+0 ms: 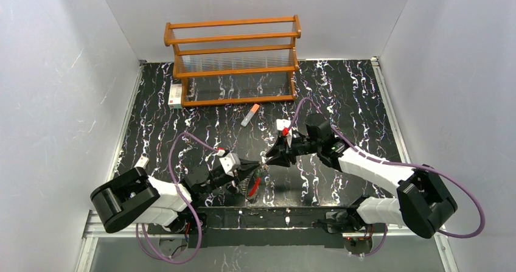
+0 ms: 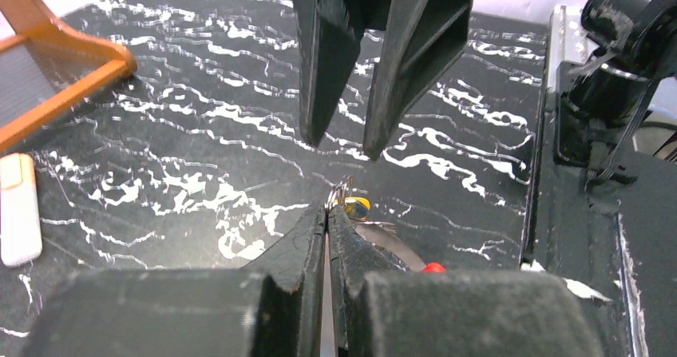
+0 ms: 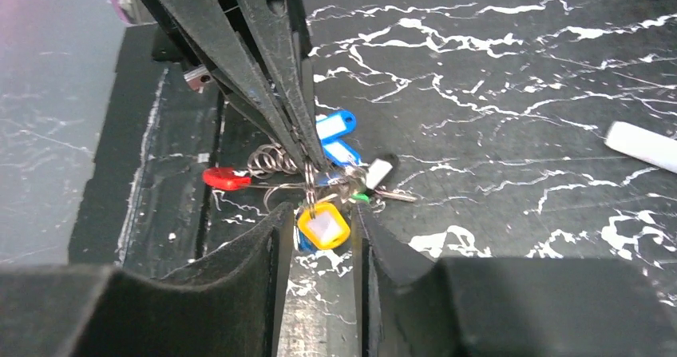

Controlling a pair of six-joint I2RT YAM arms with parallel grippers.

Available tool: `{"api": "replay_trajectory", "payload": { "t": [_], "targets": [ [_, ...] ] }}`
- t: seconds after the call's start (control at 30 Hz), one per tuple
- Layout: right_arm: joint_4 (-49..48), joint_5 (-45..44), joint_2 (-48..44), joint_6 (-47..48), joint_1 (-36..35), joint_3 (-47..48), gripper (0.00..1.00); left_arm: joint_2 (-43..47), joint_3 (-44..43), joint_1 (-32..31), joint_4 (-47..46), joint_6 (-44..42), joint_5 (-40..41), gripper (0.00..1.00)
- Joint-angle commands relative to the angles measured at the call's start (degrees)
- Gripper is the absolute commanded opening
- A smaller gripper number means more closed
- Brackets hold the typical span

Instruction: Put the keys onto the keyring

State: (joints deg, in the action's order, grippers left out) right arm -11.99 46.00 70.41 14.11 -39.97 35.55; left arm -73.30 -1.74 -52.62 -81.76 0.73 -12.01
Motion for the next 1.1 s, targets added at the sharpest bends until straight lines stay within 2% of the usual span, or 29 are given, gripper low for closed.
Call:
{"api": "replay_trajectory", "payload": {
  "t": [0.0, 0.1, 0.23, 0.43, 0.63, 0.7, 0.73, 1.07],
  "targets": [
    [-6.29, 6.20, 1.65, -2.88, 0.14, 0.37, 0.38, -0.21, -0.90, -0.23, -8.66, 0.69, -0.92, 0.00],
    [-5.73, 5.40, 2.21, -2.38, 0.12, 0.52, 0.33, -0.61, -0.75, -0.20, -8.68, 0.60, -0.74, 0.00],
    [-4.10, 5.04, 2.48, -1.09, 0.10, 0.77, 0.32, -0.71, -0.42, -0.20, -8.68, 0.64, -0.50, 0.00],
    [-5.19, 6.17, 3.60, -1.53, 0.15, 0.82, 0.19, -0.27, -0.20, -0.18, -8.69, 0.58, -0.12, 0.00],
    [-5.68, 6.89, 5.39, -2.09, 0.15, 1.45, 0.13, -0.35, -0.20, -0.20, -8.68, 0.47, -0.04, 0.00],
    [-5.68, 6.98, 5.53, -1.93, 0.14, 1.45, 0.03, -0.44, -0.21, -0.22, -8.68, 0.45, -0.12, 0.00],
    [-5.63, 6.88, 5.44, -1.90, 0.15, 1.45, 0.01, -0.44, -0.24, -0.20, -8.68, 0.46, -0.05, 0.00],
    [-3.68, 5.43, 4.43, -0.73, 0.14, -0.05, 0.01, -0.34, -0.20, -0.16, -8.71, 0.32, 0.44, 0.00]
  ]
}}
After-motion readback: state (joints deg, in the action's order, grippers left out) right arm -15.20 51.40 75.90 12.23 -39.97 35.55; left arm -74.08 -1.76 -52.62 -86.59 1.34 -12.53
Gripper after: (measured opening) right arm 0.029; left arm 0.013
